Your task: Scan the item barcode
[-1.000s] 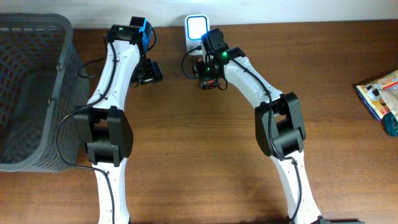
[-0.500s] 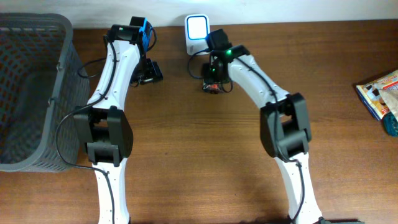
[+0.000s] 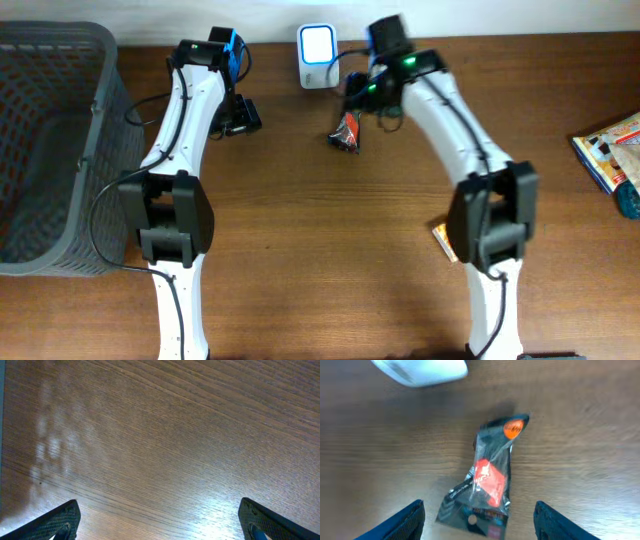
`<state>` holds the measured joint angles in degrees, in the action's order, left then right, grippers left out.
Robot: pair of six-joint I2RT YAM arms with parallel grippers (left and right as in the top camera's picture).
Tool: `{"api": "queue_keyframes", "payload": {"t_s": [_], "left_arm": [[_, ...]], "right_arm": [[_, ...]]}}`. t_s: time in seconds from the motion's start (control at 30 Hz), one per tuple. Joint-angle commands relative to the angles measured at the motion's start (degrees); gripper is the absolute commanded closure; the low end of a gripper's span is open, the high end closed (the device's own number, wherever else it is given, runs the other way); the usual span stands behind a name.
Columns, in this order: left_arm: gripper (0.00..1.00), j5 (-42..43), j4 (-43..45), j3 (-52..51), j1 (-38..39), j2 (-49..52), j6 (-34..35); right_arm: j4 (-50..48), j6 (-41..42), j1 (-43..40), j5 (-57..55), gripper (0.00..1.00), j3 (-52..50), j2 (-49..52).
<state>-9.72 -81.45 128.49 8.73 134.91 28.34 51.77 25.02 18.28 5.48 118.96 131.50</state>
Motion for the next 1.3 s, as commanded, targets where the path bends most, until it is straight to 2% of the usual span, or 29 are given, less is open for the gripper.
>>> {"api": "queue_keyframes", "payload": {"t_s": [0.0,0.17,0.37,0.4,0.67,0.93,0.97,1.0,1.03,1.1,1.17,1.27], "left_arm": [[0.01,-0.6,-0.1,0.9,0.4,0.4,0.5],[0.01,-0.6,-0.1,0.9,0.4,0.4,0.5],[0.01,-0.6,-0.1,0.9,0.4,0.4,0.5],[0.01,-0.6,-0.1,0.9,0.4,0.4,0.5],[0.01,-0.6,-0.1,0.9,0.4,0.4,0.5],[0.01,-0.6,-0.1,0.9,0.4,0.4,0.5],[0.01,-0.6,-0.1,0.9,0.4,0.4,0.5],[0.01,-0.6,-0.1,0.9,0.4,0.4,0.5],[0.01,-0.6,-0.1,0.9,0.4,0.4,0.5],[0.01,-0.6,-0.1,0.9,0.4,0.4,0.5],[0.01,-0.6,-0.1,0.9,0.4,0.4,0.5],[0.01,-0.6,-0.1,0.9,0.3,0.4,0.5]], "right_arm": [[-1.1,5.7,3.3,-7.7,0.30,-0.8,5.8],[-3.1,7.3,4.6,-10.1,0.32,-0.8,11.1],[-3.0,7.0,4.1,-12.2,0.72,-0.6,11.3],[-2.7,7.0,3.6,-12.2,0.74,-0.5,10.5],[2.8,5.1,-8.1,-12.3,0.79,-0.5,1.9],[10.4,1.1,-28.9,-12.0,0.84,-0.5,-0.7],[11.1,-2.9,-30.9,-8.2,0.84,-0.5,-0.7],[11.5,-7.6,-31.6,-3.3,0.83,-0.5,-0.7],[11.3,-15.6,-31.8,3.1,0.78,-0.5,-0.7],[11.8,-31.5,-30.6,14.4,0.57,-0.5,-0.7],[11.9,-41.3,-28.4,15.3,0.39,-0.5,-0.7],[9.9,-55.2,-24.1,10.2,0.15,-0.6,-0.5]]}}
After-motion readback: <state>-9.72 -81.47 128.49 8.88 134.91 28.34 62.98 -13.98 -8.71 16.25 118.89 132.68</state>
